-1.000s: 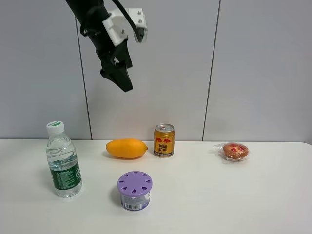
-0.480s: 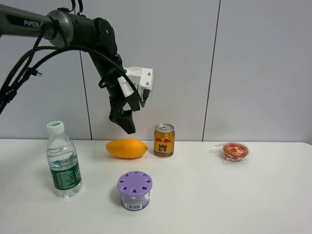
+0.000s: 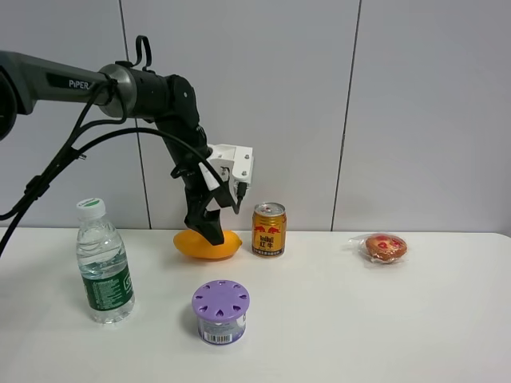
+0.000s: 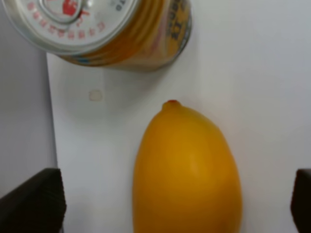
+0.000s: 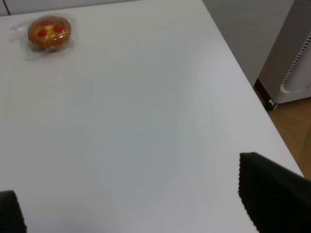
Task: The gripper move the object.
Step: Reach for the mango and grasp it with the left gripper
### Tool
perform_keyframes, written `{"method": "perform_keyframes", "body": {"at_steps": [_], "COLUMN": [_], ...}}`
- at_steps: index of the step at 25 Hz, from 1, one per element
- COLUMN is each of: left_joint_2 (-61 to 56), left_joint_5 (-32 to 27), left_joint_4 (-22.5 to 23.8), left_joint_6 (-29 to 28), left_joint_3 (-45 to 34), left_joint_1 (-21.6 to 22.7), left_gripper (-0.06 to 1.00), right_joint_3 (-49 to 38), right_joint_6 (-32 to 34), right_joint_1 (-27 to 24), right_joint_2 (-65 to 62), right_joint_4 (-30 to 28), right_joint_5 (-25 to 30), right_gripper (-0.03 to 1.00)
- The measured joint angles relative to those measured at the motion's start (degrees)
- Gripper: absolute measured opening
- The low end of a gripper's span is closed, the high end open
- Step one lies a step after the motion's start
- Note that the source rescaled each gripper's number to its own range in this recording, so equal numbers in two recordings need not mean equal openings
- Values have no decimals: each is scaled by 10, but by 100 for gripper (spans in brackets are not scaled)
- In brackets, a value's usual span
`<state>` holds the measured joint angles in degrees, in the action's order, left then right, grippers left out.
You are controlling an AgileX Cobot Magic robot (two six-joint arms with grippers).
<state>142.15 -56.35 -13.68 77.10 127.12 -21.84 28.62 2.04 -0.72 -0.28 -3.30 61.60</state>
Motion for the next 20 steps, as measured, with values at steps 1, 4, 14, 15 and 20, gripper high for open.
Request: {"method": "perform_keyframes", "body": {"at_steps": [1, 4, 14, 15, 20], "left_joint_2": [4, 14, 32, 35, 44], "left_joint_5": [2, 2, 9, 11, 19], "left_joint_4": [0, 0, 6, 6, 5], "left_joint_6": [1, 1, 4, 5, 6], "left_joint_3": [0, 0, 0, 0, 3], "left_joint_1": [1, 9, 27, 28, 28], "left_gripper": [100, 100, 100, 100, 100], "right_joint_3": [0, 0, 0, 0, 0], "right_joint_6": [0, 0, 0, 0, 0], "right_joint_1": [0, 0, 0, 0, 0], "right_joint_2": [0, 0, 0, 0, 0], "right_joint_4": [0, 0, 0, 0, 0], "right_joint_5": [0, 0, 0, 0, 0], "right_gripper": [100, 100, 100, 100, 100]}}
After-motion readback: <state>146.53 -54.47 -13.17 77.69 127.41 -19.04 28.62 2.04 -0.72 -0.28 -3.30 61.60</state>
